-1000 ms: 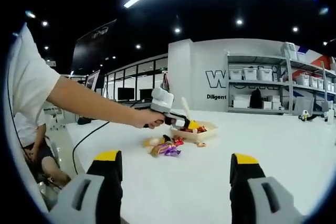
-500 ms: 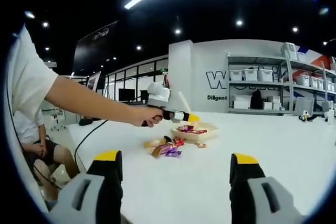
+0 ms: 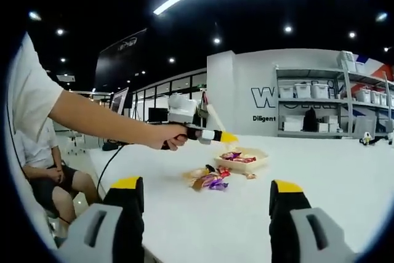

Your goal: Place the target food into the container with the food tongs after gripping and lifting it, then release it inside without dropping or visibly crushing the food.

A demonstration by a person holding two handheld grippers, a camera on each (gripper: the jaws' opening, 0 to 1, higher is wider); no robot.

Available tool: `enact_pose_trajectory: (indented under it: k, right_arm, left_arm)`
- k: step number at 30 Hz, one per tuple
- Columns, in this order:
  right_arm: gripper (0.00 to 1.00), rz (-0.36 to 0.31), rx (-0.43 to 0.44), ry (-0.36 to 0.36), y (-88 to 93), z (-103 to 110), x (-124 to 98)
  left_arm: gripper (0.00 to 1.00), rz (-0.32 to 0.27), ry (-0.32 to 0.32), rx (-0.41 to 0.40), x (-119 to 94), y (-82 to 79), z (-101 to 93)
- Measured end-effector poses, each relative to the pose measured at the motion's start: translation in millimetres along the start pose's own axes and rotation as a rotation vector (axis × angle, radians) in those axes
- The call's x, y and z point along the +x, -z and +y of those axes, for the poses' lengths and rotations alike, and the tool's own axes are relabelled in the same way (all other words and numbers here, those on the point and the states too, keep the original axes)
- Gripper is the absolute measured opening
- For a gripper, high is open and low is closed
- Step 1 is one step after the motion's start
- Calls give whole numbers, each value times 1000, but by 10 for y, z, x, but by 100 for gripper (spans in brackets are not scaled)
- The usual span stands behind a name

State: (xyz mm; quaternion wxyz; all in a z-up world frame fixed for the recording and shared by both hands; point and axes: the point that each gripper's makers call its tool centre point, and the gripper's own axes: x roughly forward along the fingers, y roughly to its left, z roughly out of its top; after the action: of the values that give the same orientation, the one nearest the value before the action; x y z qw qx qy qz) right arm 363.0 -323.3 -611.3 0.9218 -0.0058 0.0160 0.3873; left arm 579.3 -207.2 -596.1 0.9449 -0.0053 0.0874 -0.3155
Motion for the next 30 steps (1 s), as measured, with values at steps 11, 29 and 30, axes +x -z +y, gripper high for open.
enact_pose_trajectory:
  k: [11,29,30]
  right_arm:
    - [83,0,-12,-26,-24,111,-45]
    - [82,26,-22,-34,50,171,-149]
    - [82,29,-24,-36,56,180,-148]
  left_arm:
    - [24,-6,32,-12,-267,28,-322]
    - [25,-4,42,-72,-601,375,-633]
    - [25,-10,40,-81,-617,380,-629]
